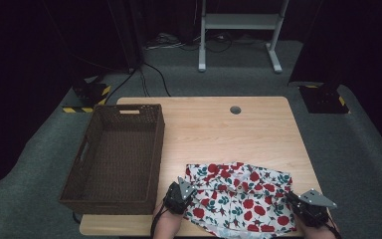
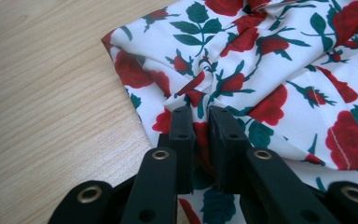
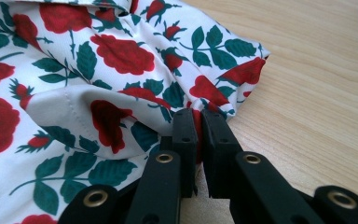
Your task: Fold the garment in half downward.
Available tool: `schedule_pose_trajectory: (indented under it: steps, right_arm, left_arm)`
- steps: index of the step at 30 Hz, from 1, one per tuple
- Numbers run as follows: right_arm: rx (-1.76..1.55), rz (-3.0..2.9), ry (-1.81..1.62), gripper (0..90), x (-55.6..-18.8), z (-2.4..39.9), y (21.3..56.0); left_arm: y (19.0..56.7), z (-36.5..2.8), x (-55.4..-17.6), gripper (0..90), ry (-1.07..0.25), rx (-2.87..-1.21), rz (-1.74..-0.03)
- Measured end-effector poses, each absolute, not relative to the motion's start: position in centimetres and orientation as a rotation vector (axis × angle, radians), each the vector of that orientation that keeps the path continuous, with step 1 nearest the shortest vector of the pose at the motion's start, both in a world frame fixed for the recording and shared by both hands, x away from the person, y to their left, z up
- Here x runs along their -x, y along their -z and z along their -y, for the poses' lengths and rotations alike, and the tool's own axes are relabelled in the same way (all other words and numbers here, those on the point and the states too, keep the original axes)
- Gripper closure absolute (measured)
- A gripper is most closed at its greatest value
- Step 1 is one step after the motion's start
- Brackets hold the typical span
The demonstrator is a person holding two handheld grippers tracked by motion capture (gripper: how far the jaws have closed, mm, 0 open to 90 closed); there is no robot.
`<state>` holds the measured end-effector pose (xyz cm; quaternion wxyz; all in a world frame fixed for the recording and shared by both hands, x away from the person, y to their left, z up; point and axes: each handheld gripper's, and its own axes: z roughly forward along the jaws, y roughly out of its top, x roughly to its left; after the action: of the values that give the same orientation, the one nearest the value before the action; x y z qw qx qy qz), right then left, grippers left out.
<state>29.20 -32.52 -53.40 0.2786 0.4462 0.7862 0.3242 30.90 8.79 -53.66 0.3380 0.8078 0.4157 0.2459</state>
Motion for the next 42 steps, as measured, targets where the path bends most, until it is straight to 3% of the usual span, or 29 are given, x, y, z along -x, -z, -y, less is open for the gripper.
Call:
schedule_pose_trajectory:
  steps: [28,36,42]
  right_arm:
    - [-1.262,-2.114,-0.836,83.3,-36.5,32.9,53.2]
    - [-1.272,-2.079,-0.85,74.5,-35.8,33.3,52.5]
    - [-1.266,-2.03,-0.889,62.6,-34.7,33.5,50.8]
  left_arm:
    - [54.0,-8.3,-34.8,76.1,-0.618,-2.021,-1.156]
    - [52.7,-8.4,-34.2,69.6,-0.616,-1.98,-1.146]
    - [51.2,-8.3,-34.0,63.1,-0.624,-1.931,-1.142]
